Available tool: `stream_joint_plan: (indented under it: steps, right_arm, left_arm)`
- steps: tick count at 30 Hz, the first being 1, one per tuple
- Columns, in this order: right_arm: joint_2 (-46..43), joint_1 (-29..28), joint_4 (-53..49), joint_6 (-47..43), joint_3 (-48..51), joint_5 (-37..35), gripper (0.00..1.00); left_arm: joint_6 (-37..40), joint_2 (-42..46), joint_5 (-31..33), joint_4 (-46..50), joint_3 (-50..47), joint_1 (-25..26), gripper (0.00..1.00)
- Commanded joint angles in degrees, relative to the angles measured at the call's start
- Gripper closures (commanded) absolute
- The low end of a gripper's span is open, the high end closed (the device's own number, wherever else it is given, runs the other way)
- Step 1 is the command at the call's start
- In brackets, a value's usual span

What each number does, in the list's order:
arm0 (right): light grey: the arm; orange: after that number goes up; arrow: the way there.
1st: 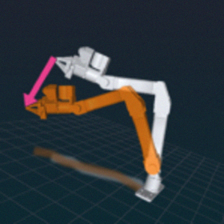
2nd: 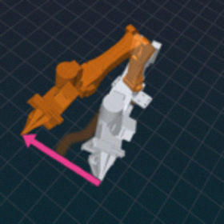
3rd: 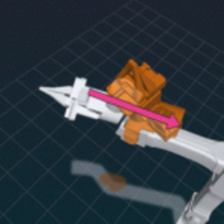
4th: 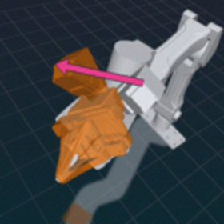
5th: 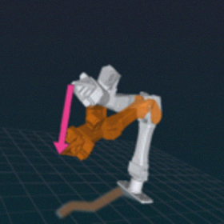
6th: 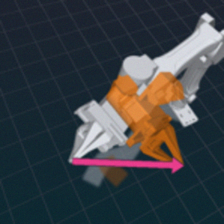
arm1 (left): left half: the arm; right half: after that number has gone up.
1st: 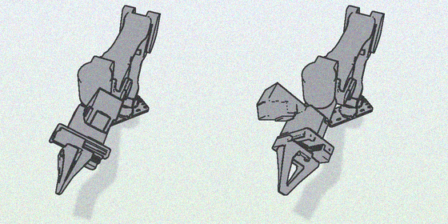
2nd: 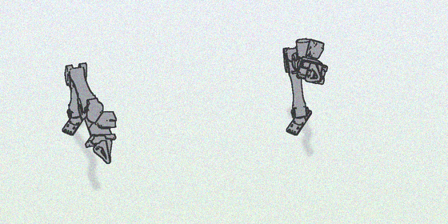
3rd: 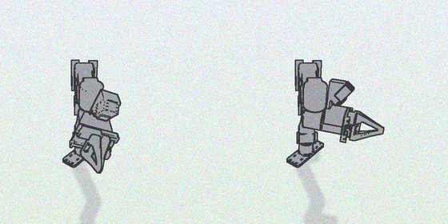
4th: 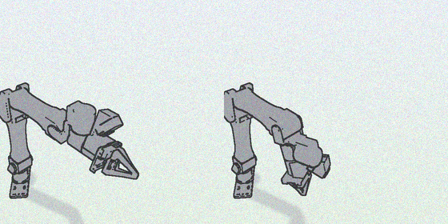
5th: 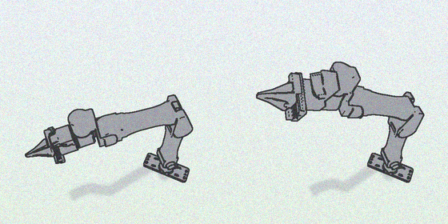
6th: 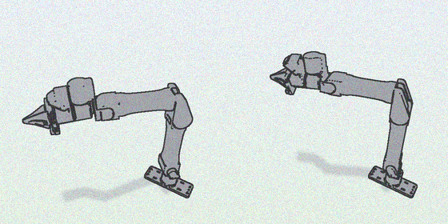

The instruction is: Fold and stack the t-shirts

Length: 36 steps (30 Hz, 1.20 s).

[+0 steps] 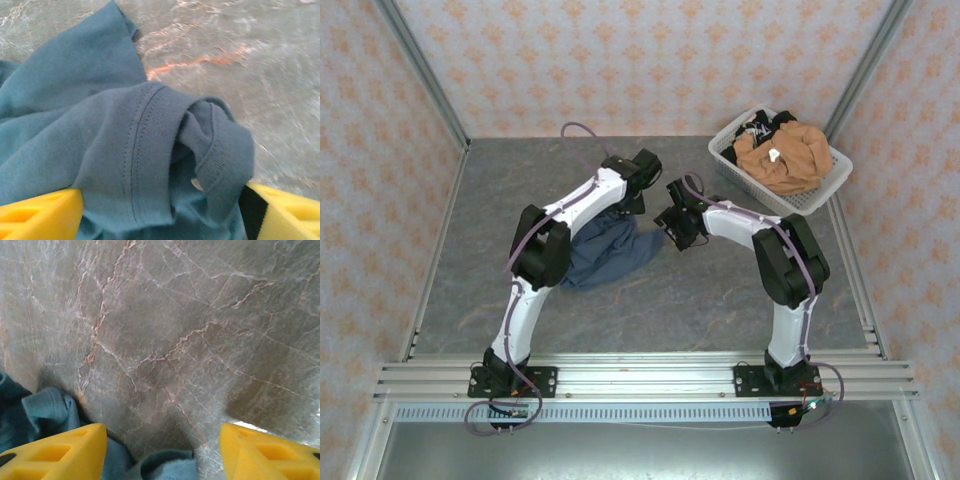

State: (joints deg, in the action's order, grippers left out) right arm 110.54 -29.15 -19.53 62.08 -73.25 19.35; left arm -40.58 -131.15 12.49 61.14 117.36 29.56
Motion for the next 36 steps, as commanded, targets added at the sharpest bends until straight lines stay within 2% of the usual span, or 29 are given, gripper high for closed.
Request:
stream_joint_plan:
  steps: [1,2,3,6,7,8,9,14,18,23,27,29,32,34,36]
  right_arm:
    - [2.2,0.1,2.4,4.7,-2.5,1.7,0.39]
    - [2.8,0.1,2.9,5.4,-2.6,2.2,0.41]
    - [3.2,0.1,3.4,6.2,-2.9,2.8,0.47]
    - [2.9,0.2,3.4,8.1,-3.0,2.3,0.84]
    - [2.0,0.2,3.2,8.3,-2.8,1.5,0.93]
    - [1.3,0.3,3.2,8.3,-2.8,0.8,0.99]
    - [0.1,0.5,2.7,8.0,-2.9,-0.2,1.00]
    - [-5.9,3.3,-1.4,4.0,-5.6,-4.5,1.00]
    - [-8.9,7.4,-3.3,-0.1,-10.6,-4.7,1.00]
    - [-9.8,12.3,-7.0,-5.8,-21.8,-4.2,1.00]
    - [-11.3,15.2,-8.4,-10.0,-30.8,-4.4,1.00]
    - [-13.3,15.9,-9.1,-12.5,-33.5,-5.9,1.00]
    - [-18.5,16.2,-7.5,-15.5,-32.6,-7.9,1.00]
    - [-22.2,16.0,-7.2,-16.2,-29.0,-7.6,1.00]
    - [-26.4,15.5,-7.8,-16.4,-22.3,-6.6,1.00]
  left_arm:
    - [-2.3,-2.1,1.6,5.1,2.9,-1.5,0.27]
    - [-2.2,-2.3,1.8,5.0,2.5,-1.8,0.34]
    - [-1.9,-2.1,2.2,4.8,2.0,-2.1,0.48]
    - [-1.3,0.6,2.4,3.0,0.3,-3.6,0.84]
    - [-1.0,2.3,2.7,2.4,-0.3,-4.1,0.93]
    - [-0.9,3.7,3.0,2.1,-0.3,-4.5,0.97]
    - [-0.6,5.6,2.9,1.7,-0.2,-5.1,0.99]
    - [1.1,13.9,-1.5,-1.0,1.3,-8.8,1.00]
    - [1.7,18.1,-10.6,-5.8,3.6,-13.9,1.00]
    - [0.2,19.7,-20.9,-13.2,11.1,-19.2,1.00]
    - [-1.8,19.7,-25.7,-18.5,19.7,-22.3,1.00]
    - [-3.1,20.9,-26.8,-21.4,20.7,-23.4,1.00]
    - [-3.8,26.8,-27.1,-25.6,15.6,-24.6,1.00]
    - [-3.6,32.9,-25.3,-28.9,6.1,-24.7,1.00]
    - [-3.2,40.6,-21.1,-30.9,-7.6,-24.8,1.00]
